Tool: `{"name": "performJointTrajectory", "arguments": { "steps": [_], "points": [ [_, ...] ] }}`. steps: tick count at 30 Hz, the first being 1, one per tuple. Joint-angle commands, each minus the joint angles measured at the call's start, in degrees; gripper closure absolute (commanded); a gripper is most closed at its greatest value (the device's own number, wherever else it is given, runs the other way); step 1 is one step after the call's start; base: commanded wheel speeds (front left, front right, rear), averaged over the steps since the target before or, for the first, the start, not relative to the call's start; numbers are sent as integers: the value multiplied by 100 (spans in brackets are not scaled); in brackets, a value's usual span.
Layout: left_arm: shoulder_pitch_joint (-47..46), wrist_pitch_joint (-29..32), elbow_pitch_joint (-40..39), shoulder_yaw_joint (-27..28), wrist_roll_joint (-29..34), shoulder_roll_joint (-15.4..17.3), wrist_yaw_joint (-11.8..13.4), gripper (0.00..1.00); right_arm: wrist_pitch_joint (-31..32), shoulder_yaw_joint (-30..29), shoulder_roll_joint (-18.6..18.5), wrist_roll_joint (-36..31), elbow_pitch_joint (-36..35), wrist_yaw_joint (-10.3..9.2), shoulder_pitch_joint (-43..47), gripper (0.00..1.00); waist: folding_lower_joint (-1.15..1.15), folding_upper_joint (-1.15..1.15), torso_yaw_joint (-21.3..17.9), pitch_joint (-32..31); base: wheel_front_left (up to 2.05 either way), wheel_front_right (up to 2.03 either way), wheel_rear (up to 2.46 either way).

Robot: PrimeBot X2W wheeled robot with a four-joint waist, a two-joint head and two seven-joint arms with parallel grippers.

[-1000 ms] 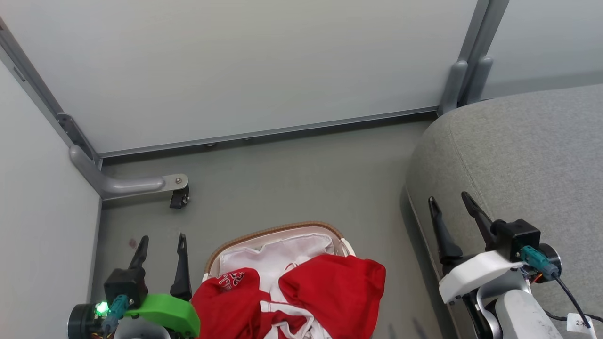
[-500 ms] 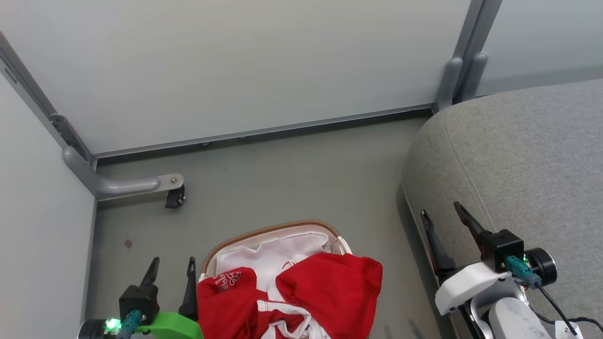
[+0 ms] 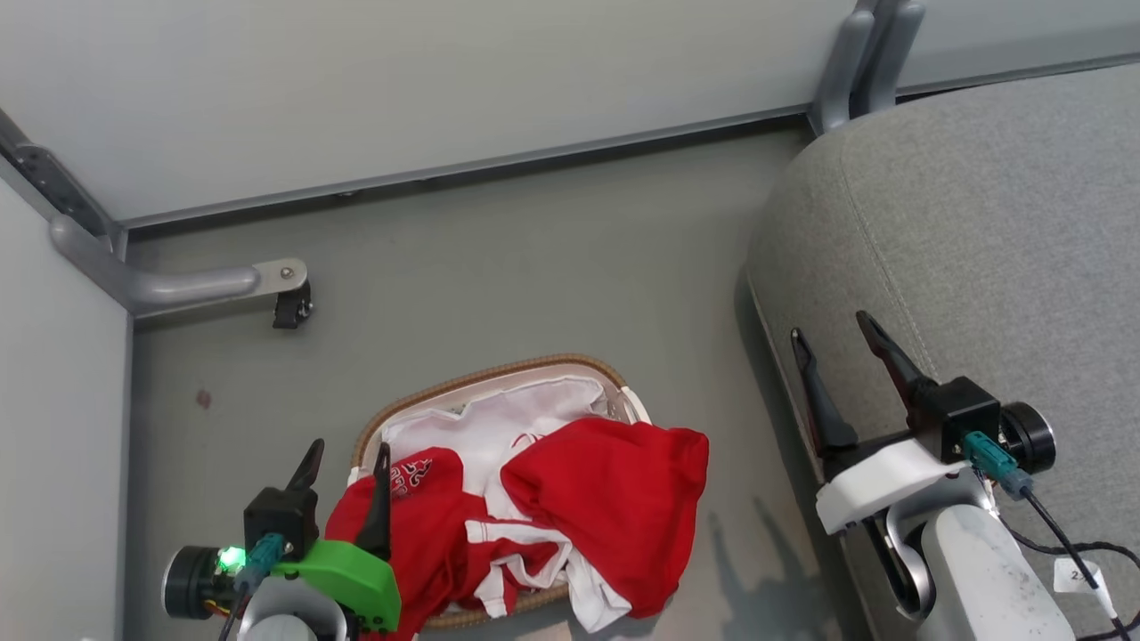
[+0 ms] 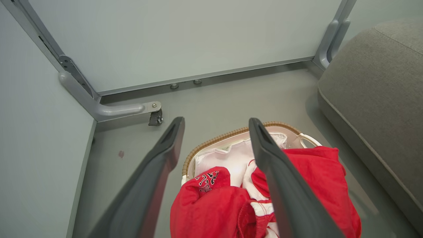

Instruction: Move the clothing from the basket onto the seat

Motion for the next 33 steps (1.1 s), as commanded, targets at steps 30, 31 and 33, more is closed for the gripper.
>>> {"name": "performJointTrajectory", "arguments": {
  "steps": [30,31,33],
  "points": [
    [-2150,0,1567,-2075,-795,1059,-24,0,-28,379,-21,542,-963,-2,-1220,0,0,0,-834,2895,0,0,0],
    [-2221,0,1639,-2118,-816,1081,-24,0,-28,382,-22,553,-986,-2,-1244,0,0,0,-848,2953,0,0,0],
    [-2387,0,1829,-2179,-868,1119,-24,0,-28,392,-22,601,-1040,-2,-1306,0,0,0,-879,3100,0,0,0]
  ]
}}
